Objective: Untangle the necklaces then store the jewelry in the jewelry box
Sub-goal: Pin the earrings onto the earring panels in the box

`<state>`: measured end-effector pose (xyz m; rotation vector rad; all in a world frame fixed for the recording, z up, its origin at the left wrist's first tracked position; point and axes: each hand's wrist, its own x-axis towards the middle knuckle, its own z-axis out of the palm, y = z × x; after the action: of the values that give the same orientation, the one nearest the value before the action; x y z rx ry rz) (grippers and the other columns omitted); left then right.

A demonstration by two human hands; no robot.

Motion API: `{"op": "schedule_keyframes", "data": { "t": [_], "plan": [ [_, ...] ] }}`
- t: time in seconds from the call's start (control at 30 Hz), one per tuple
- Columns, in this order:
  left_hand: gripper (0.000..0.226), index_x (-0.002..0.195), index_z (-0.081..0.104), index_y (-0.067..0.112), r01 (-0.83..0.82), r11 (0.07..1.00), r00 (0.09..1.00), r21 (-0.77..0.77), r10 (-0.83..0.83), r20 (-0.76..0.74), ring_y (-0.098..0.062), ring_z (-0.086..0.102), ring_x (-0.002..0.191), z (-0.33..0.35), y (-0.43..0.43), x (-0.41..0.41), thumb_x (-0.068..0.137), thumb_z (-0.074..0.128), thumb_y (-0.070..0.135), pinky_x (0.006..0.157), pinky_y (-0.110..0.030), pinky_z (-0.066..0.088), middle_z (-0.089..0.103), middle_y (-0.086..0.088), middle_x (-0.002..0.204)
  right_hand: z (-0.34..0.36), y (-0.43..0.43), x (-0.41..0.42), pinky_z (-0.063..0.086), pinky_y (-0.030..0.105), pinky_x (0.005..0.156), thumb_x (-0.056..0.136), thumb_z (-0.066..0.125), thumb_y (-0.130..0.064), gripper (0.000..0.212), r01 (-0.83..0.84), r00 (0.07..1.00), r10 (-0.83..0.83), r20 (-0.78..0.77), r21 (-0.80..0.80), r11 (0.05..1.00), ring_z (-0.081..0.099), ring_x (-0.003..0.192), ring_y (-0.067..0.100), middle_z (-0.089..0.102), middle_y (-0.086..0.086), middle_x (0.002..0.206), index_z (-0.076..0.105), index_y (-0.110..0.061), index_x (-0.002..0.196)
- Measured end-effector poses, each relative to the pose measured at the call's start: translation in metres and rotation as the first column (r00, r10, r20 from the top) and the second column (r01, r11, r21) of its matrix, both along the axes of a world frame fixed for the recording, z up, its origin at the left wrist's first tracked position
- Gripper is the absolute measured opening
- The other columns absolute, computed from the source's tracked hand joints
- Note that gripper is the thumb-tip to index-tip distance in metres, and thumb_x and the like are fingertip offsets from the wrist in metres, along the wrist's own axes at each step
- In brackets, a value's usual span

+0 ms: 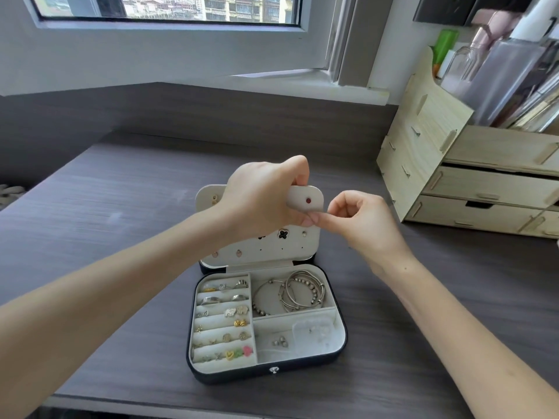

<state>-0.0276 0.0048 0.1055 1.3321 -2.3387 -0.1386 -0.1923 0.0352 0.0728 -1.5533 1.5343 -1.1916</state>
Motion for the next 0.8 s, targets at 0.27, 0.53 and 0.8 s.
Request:
{"op": "schedule_keyframes", "data": {
  "t": [0.27,0.53,0.8],
  "plan": [
    [0.046,0.089,0.04,0.027,-0.029,0.999,0.999,0.03,0.03,-0.028,-0.018,0.049,0.073,-0.002,-0.003,0.002,0.067,0.078,0.043,0.06,-0.029,0.032,0.057,0.011,0.079,-0.002,0.016,-0.001,0.037,0.015,0.048,0.079,0.073,-0.018,0.014,-0.079,0.985,0.073,0.155,0.035,0.996,0.047,0.049,0.004,0.059,-0.005,0.054,0.067,-0.009,0.071],
    [0.046,0.088,0.043,0.028,-0.033,0.988,0.992,0.153,0.05,-0.112,0.001,0.044,0.064,0.0,-0.008,0.008,0.064,0.081,0.042,0.056,-0.02,0.034,0.049,0.02,0.074,-0.035,0.036,-0.001,0.034,0.026,0.06,0.073,0.069,-0.034,0.01,-0.322,0.669,0.093,-0.738,-0.175,0.93,0.045,0.068,0.015,0.053,-0.008,0.07,0.075,-0.03,0.081],
    [0.046,0.092,0.044,0.027,-0.03,0.984,0.996,0.174,0.045,-0.079,-0.013,0.048,0.075,0.003,-0.01,0.007,0.066,0.08,0.043,0.06,-0.028,0.033,0.046,0.021,0.075,-0.033,0.028,0.008,0.031,0.027,0.058,0.064,0.068,-0.031,0.02,-0.527,0.524,0.124,-0.843,-0.206,0.825,0.042,0.067,0.018,0.051,-0.002,0.073,0.073,-0.032,0.083]
  ]
}}
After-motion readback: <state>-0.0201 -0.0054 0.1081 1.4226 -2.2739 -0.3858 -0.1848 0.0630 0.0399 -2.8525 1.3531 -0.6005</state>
